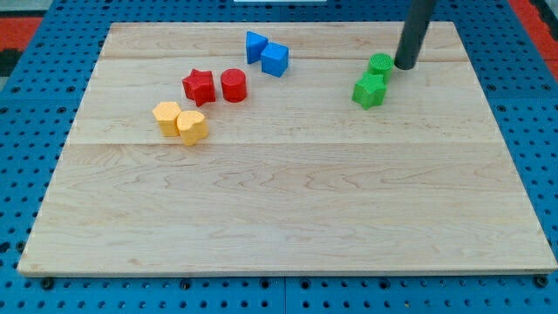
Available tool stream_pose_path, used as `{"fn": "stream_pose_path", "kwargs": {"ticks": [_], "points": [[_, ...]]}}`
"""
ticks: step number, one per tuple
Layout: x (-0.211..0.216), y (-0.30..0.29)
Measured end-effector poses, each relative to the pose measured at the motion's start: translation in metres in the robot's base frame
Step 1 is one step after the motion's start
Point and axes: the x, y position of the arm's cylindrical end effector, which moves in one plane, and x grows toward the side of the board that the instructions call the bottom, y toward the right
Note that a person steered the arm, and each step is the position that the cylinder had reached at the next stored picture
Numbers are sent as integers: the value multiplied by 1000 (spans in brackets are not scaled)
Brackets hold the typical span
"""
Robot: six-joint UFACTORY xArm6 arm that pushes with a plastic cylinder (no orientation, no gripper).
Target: Move green star at the bottom green circle
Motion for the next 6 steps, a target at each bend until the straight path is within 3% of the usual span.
{"fn": "stream_pose_path", "kwargs": {"ticks": [1,2,3,4,5,6], "points": [[8,-77],[16,-92],[25,-26],[47,-2],[77,-70],[87,-79]]}}
